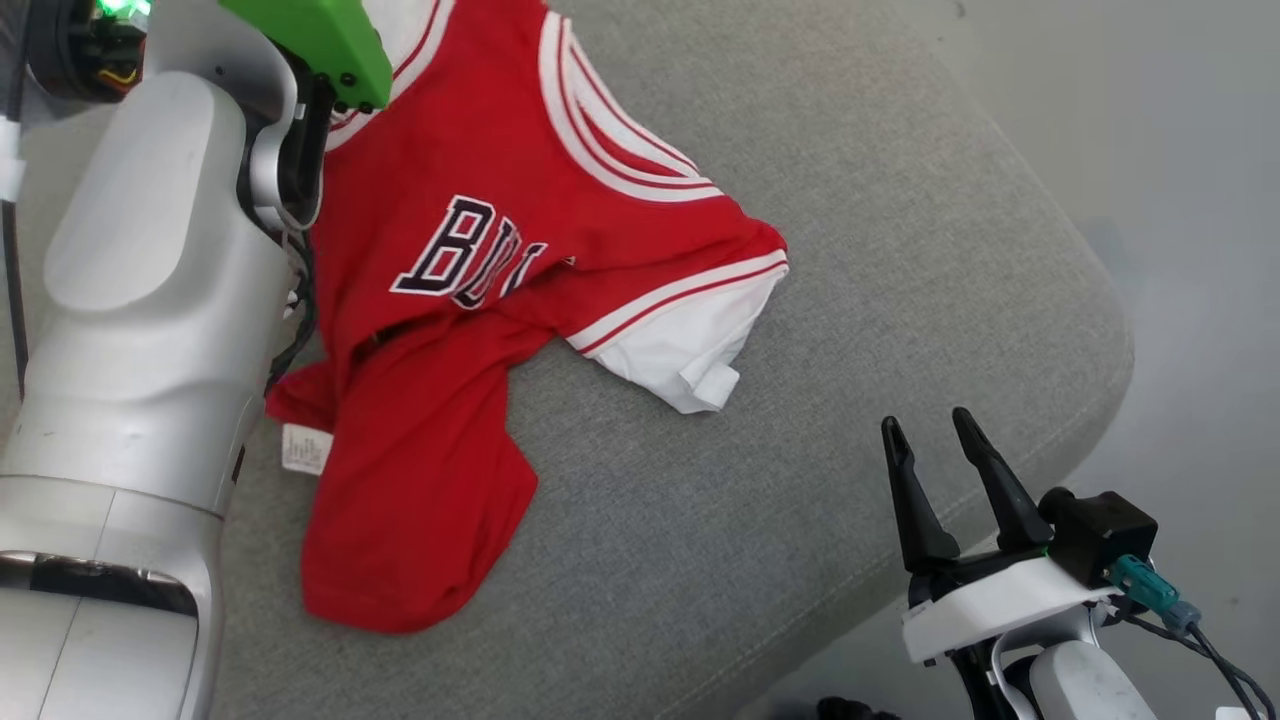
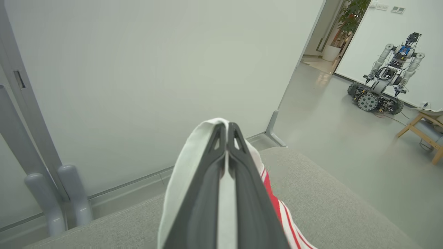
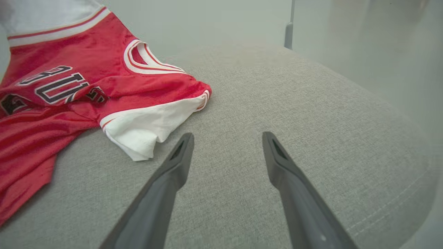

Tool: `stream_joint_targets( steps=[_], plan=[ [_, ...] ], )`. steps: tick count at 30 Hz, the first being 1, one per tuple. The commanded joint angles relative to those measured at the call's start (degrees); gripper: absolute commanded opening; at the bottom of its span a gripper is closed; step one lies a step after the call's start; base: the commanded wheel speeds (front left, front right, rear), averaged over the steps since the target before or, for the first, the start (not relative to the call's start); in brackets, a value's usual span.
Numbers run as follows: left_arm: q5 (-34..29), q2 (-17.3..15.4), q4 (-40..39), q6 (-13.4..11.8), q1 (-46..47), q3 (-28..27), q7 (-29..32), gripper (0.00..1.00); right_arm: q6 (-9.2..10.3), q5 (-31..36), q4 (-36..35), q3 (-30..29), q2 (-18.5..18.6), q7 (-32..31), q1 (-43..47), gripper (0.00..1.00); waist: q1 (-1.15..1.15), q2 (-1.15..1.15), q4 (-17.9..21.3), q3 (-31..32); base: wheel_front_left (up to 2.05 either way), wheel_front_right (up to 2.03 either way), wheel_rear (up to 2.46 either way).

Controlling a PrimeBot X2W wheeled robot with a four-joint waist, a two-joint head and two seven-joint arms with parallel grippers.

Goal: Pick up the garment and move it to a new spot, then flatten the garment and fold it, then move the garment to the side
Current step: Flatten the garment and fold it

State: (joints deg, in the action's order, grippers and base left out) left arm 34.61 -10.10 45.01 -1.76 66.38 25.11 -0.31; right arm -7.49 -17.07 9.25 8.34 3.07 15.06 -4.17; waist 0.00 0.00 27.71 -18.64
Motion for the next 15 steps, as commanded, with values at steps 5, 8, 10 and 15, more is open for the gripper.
stream_joint_targets(
  steps=[5, 8, 10, 15],
  plan=[
    [1.14, 0.14, 7.24, 1.83, -0.77, -1.59, -6.11, 1.0, 0.0, 0.24, 0.25, 0.58, -0.19, 0.18, -0.97, 1.0, 0.0, 0.0, 5.27, -4.26, 0.0, 0.0, 0.0],
    [2.59, 1.42, 8.31, 3.2, -2.95, -1.96, -7.99, 1.0, 0.0, 1.33, 0.18, -1.08, -0.16, 0.18, -1.08, 1.0, 0.0, 0.0, 2.29, -2.7, 0.0, 0.0, 0.0],
    [3.7, 2.37, 8.53, 4.27, -5.3, -2.06, -8.22, 1.0, 0.0, 2.28, 0.25, -2.17, -0.19, 0.18, -0.68, 1.0, 0.0, 0.0, -0.16, -1.14, 0.0, 0.0, 0.0],
    [4.76, 3.8, 6.22, 6.34, -12.44, -0.93, -10.01, 1.0, 0.0, 4.58, 0.53, -4.17, -0.06, 0.18, 1.21, 1.0, 0.0, 0.0, -5.65, 3.92, 0.0, 0.0, 0.0]
  ],
)
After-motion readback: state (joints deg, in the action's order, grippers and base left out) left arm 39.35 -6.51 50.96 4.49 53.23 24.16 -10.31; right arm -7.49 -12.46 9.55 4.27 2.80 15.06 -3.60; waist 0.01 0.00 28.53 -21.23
